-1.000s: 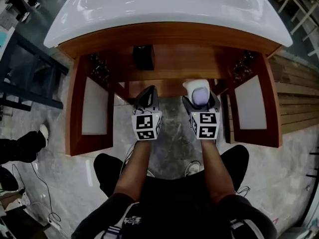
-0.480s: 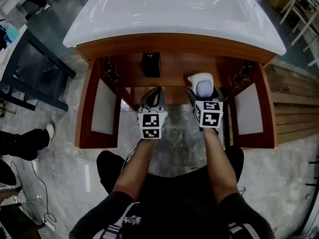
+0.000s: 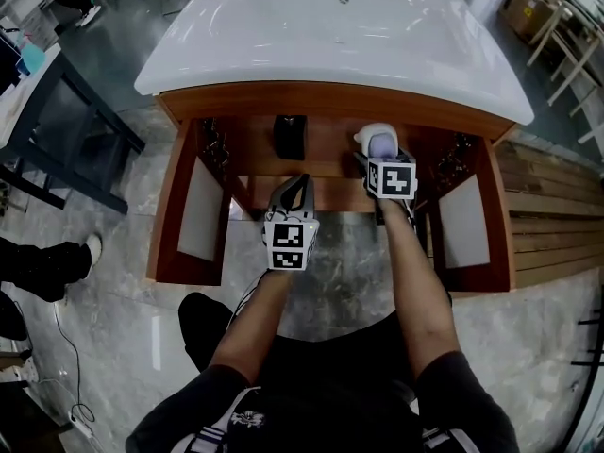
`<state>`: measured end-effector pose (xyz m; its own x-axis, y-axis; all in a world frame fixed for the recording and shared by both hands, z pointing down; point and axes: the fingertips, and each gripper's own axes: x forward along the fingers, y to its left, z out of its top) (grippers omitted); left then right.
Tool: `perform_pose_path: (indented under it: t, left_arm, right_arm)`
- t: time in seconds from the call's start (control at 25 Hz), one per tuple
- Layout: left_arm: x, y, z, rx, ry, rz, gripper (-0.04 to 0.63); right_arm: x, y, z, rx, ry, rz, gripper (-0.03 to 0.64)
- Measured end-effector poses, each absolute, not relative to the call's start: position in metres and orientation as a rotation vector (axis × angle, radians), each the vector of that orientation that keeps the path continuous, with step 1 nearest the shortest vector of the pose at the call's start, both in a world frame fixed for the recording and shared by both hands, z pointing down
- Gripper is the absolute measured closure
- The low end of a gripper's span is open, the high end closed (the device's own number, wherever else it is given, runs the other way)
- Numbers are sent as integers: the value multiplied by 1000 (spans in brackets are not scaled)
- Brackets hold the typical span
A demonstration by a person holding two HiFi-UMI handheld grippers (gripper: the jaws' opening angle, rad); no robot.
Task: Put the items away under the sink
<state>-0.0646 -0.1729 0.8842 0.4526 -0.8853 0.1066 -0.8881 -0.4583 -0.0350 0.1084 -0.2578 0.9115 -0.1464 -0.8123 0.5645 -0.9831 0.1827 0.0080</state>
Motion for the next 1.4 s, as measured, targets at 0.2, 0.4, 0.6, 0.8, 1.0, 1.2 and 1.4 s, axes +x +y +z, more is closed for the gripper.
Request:
perform_pose_path:
  t: [0.2,0.4,0.6,0.8,1.0,1.2,1.4]
  left_arm:
    - [-67,-166,882,2667,-1612,195,588]
    - [-70,-162,875,2698,-1641,198,589]
    - [-70,-159,871,2718,-1637,206,589]
    - [-70,-157,869,2722,-1630,194,589]
    - [-70,-155,869,2718,-1625,178,589]
    - [-69,-153,869,2718,-1616,175,588]
    - [-72,-155,870,2709,-1617,173,589]
  right_arm:
    - [115,-281,919,1673,-1972,581,146]
    - [114,-296,912,1661,-1944,593,146]
    - [115,-304,922,1643,-1893,647,146]
    - [116,-306,932,1632,-1855,687,146]
    - [116,-306,933,1637,-1852,695,145]
    - [116,-305,932,1650,-1874,713,144]
    - [116,-300,905,1689,-1945,564,143]
